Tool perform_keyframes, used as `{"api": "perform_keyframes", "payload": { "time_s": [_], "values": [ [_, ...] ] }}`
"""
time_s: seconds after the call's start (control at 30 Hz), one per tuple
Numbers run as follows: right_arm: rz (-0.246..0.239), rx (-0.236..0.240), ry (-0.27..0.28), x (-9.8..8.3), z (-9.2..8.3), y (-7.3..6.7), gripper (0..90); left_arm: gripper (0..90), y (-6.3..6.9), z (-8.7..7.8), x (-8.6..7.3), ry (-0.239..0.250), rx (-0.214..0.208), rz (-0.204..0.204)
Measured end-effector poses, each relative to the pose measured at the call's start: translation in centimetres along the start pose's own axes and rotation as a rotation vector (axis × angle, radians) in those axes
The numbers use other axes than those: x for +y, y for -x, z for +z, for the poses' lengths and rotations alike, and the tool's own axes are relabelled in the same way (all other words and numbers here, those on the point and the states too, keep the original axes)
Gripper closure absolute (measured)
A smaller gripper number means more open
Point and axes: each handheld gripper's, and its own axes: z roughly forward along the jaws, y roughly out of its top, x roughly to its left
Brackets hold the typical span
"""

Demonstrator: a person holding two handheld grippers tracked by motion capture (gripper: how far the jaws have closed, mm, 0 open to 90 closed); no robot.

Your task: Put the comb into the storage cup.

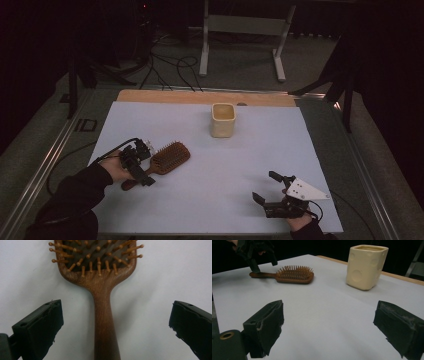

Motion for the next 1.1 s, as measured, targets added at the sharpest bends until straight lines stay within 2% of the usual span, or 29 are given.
{"api": "perform_keyframes", "payload": {
  "time_s": [0.23,0.37,0.53,0.63,0.8,0.9,0.97,1.07,1.1],
  "values": [
    [0.0,0.001,0.0,0.0,0.0,0.0,8.9,6.0,-0.4,0.6,0.3,-0.02,0.031,-0.004],
    [0.001,0.003,0.001,0.0,0.0,0.0,8.9,8.8,-0.5,0.9,0.3,-0.034,0.044,0.017],
    [0.0,0.002,0.001,0.0,0.0,0.0,8.9,20.6,-0.5,1.0,0.3,-0.044,0.044,0.043],
    [0.002,0.002,0.0,0.0,0.0,0.0,8.9,28.3,-0.4,1.3,0.4,-0.06,0.042,0.048],
    [0.002,0.003,0.0,0.0,0.0,0.0,9.0,37.4,-0.6,1.3,0.5,-0.056,0.054,0.051],
    [0.0,0.003,0.0,0.0,0.0,0.0,8.9,42.1,-0.6,1.4,0.7,-0.056,0.053,0.052],
    [-0.001,0.003,0.0,0.0,0.0,0.0,8.9,42.7,-0.6,1.4,0.8,-0.062,0.055,0.056],
    [0.002,0.003,0.001,0.0,0.0,0.0,9.0,42.8,-0.7,1.4,0.9,-0.063,0.065,0.041],
    [0.002,0.003,0.0,0.0,0.0,0.0,9.0,43.6,-0.8,1.4,0.9,-0.067,0.056,0.043]
  ]
}}
